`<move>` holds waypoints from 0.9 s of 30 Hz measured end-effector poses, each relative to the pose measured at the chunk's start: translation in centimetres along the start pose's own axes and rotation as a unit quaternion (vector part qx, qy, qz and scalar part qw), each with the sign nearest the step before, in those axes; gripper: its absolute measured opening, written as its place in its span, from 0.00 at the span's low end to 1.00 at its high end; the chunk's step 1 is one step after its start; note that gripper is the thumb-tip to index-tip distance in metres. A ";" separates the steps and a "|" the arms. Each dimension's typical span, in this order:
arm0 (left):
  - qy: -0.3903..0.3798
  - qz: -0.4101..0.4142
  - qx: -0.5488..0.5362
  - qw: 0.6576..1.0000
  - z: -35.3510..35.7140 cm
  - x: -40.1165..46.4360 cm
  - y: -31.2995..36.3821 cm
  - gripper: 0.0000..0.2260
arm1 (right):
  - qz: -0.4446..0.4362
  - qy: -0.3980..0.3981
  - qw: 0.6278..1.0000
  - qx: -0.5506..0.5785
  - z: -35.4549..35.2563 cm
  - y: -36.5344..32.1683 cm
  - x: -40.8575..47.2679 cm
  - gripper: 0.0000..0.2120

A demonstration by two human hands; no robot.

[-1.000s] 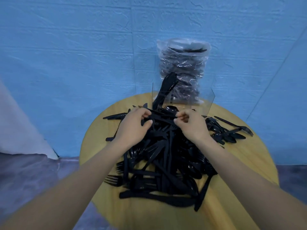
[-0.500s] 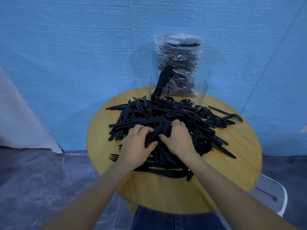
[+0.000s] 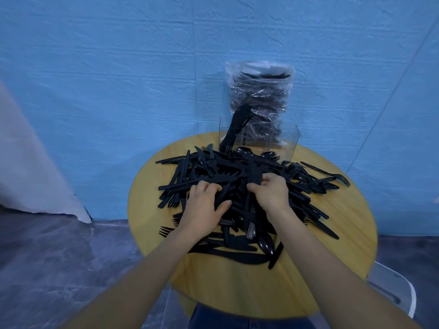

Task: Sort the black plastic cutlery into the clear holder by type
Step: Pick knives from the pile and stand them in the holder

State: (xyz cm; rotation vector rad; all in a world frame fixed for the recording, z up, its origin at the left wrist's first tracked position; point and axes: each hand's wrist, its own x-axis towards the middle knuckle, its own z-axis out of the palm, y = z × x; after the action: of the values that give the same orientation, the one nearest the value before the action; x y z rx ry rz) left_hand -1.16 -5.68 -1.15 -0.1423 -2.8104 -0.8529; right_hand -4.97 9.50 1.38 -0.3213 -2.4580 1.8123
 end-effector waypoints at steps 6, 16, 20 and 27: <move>-0.002 -0.006 0.033 0.999 0.7 1.7 1.1 0.18 | -0.015 0.035 0.992 0.122 -1.8 -0.6 0.8 0.08; 0.033 -0.010 -0.030 0.999 0.3 4.3 2.0 0.04 | -0.002 0.060 0.970 0.234 -3.2 0.0 2.2 0.05; 0.056 -0.020 -0.149 0.987 -1.0 5.5 2.3 0.05 | 0.010 0.069 0.964 0.257 -3.5 -0.1 2.6 0.04; 0.103 -0.072 -0.409 0.904 -5.2 7.5 3.2 0.04 | 0.004 0.080 0.954 0.288 -4.0 -1.1 3.2 0.05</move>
State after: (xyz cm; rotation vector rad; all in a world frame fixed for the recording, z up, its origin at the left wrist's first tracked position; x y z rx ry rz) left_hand -7.17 -5.68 6.40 0.0384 -2.1119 -1.9031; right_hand -7.47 13.58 3.46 -0.4085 -1.7199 2.2867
